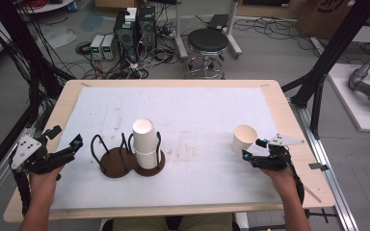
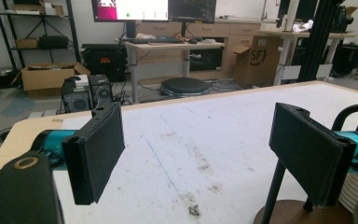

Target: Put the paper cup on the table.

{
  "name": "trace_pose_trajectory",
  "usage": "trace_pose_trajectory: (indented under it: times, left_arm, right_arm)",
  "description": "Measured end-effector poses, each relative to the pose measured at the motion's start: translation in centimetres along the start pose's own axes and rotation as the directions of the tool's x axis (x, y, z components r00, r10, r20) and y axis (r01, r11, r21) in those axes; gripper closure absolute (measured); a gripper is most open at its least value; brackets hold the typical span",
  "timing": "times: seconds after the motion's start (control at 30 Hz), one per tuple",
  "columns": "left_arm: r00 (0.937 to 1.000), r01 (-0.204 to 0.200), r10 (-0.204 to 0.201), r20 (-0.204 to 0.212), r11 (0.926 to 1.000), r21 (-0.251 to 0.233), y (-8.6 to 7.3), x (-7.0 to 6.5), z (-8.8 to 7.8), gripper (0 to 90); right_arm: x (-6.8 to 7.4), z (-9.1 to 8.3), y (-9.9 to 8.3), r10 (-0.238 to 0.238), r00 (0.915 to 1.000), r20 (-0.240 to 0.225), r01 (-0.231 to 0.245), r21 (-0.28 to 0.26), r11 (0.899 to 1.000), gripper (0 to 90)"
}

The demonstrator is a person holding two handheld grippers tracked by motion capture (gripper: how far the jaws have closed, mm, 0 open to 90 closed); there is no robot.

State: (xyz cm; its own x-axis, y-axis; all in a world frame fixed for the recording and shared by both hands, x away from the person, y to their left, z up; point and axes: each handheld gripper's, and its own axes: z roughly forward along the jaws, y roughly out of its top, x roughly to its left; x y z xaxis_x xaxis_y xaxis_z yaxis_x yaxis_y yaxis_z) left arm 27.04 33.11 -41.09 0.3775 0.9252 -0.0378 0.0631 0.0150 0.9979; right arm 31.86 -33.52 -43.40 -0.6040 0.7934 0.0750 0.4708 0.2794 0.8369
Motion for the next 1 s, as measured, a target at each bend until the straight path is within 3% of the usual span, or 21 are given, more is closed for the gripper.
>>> trace_pose_trajectory:
  times: [0.1, 0.3, 0.57, 0.7, 1.0]
  left_arm:
    - [1.0000, 0.009, -0.009, 0.002, 1.0000, -0.003, 0.0, 0.1, 0.0, 17.8]
    - [0.9997, 0.023, -0.023, 0.007, 0.9997, -0.010, 0.0, 0.2, 0.0, 17.7]
    - [0.9994, 0.033, -0.032, 0.007, 0.9994, -0.011, 0.0, 0.3, 0.1, 17.7]
    - [0.9996, 0.028, -0.028, 0.011, 0.9996, -0.010, 0.0, 0.2, 0.0, 17.7]
    - [0.9995, 0.023, -0.022, 0.021, 0.9996, -0.017, 0.1, -0.1, -0.4, 17.7]
  right_arm:
    - [0.3, -1.4, -0.3, -0.001, 1.0000, -0.010, 0.001, -0.038, 0.999, 20.9]
    - [1.3, -3.5, -0.8, -0.023, 0.9996, 0.014, 0.024, -0.078, 0.997, 20.9]
    - [1.8, -5.7, -0.7, -0.031, 0.9954, 0.091, 0.046, -0.172, 0.984, 20.9]
    - [2.2, -6.4, -0.4, -0.033, 0.9940, 0.104, 0.054, -0.210, 0.976, 20.9]
    - [3.3, -6.6, 0.2, -0.044, 0.9944, 0.096, 0.064, -0.222, 0.973, 20.9]
